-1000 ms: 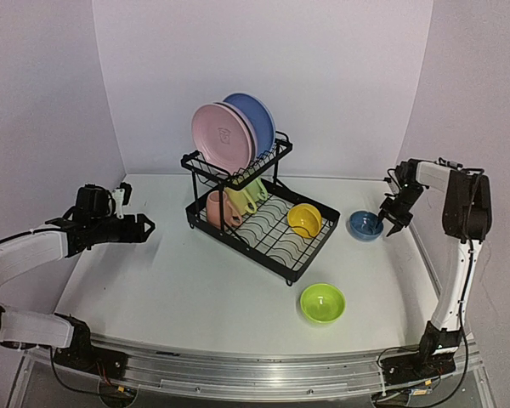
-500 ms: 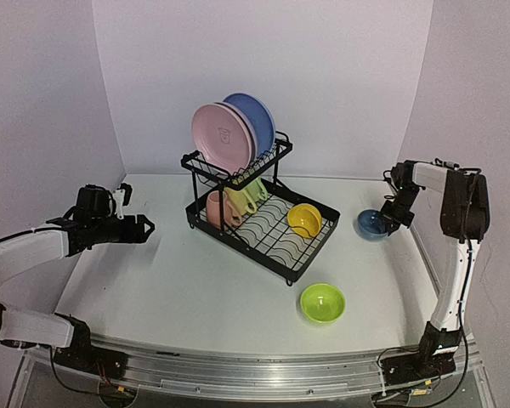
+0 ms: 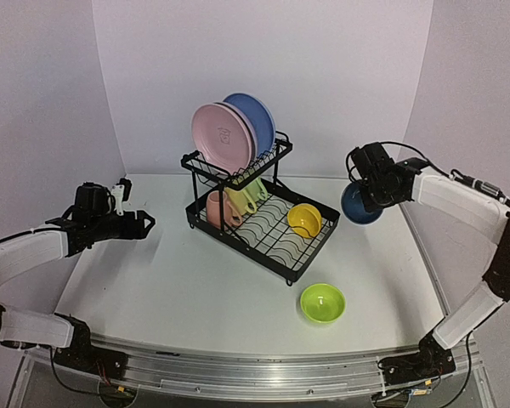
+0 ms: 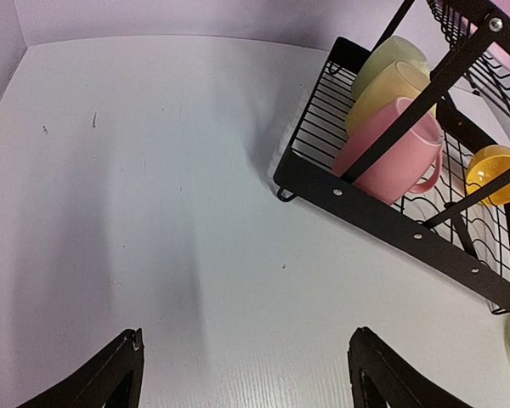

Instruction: Load the mixed dishes into the dish rack

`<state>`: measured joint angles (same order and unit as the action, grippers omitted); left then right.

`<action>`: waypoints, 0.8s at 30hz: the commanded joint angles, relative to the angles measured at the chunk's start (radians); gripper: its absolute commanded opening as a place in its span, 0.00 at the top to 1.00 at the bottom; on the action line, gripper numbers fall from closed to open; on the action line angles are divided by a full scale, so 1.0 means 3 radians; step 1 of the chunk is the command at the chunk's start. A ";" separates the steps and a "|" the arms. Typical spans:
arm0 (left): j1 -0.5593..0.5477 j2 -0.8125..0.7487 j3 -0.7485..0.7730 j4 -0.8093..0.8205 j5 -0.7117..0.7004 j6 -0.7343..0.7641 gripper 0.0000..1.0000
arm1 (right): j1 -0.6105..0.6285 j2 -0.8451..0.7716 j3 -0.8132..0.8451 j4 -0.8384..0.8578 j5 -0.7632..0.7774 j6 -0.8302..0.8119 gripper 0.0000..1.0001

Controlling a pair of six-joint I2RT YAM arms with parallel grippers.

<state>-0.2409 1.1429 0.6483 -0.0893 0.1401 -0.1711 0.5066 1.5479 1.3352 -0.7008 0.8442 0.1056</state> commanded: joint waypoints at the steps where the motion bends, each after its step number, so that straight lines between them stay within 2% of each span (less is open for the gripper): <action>1: 0.0021 -0.0124 -0.0002 0.0210 0.0074 0.0059 0.18 | 0.0532 -0.0203 -0.0255 0.0879 0.0646 -0.0885 1.00; 4: 0.0021 -0.0160 -0.0029 0.0240 0.0087 0.0054 0.18 | 0.0868 -0.0135 -0.0286 0.1071 0.0583 -0.1110 1.00; 6: 0.0023 -0.0187 -0.0046 0.0251 0.0096 0.0051 0.18 | 0.1101 -0.0043 -0.0354 0.1445 0.0595 -0.1397 1.00; 9: 0.0024 -0.0226 -0.0058 0.0254 0.0098 0.0066 0.18 | 0.1255 0.0138 -0.0356 0.1755 0.0595 -0.1601 1.00; 13: 0.0022 -0.0266 -0.0089 0.0270 0.0074 0.0092 0.18 | 0.1289 0.0453 -0.0149 0.1786 0.0526 -0.1601 1.00; 16: 0.0023 -0.0298 -0.0124 0.0282 0.0069 0.0077 0.18 | 0.1292 0.0804 0.0024 0.1860 0.0681 -0.1749 1.00; 21: 0.0024 -0.0358 -0.0161 0.0271 0.0015 0.0097 0.18 | 0.1291 0.1098 0.0000 0.2427 0.0930 -0.2003 1.00; 24: 0.0021 -0.0371 -0.0181 0.0255 -0.0012 0.0114 0.18 | 0.1286 0.1274 0.0063 0.2566 0.1043 -0.2119 1.00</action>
<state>-0.2409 1.0559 0.6047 -0.0417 0.1539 -0.1543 0.8967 1.8908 1.3022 -0.0928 1.0594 -0.4622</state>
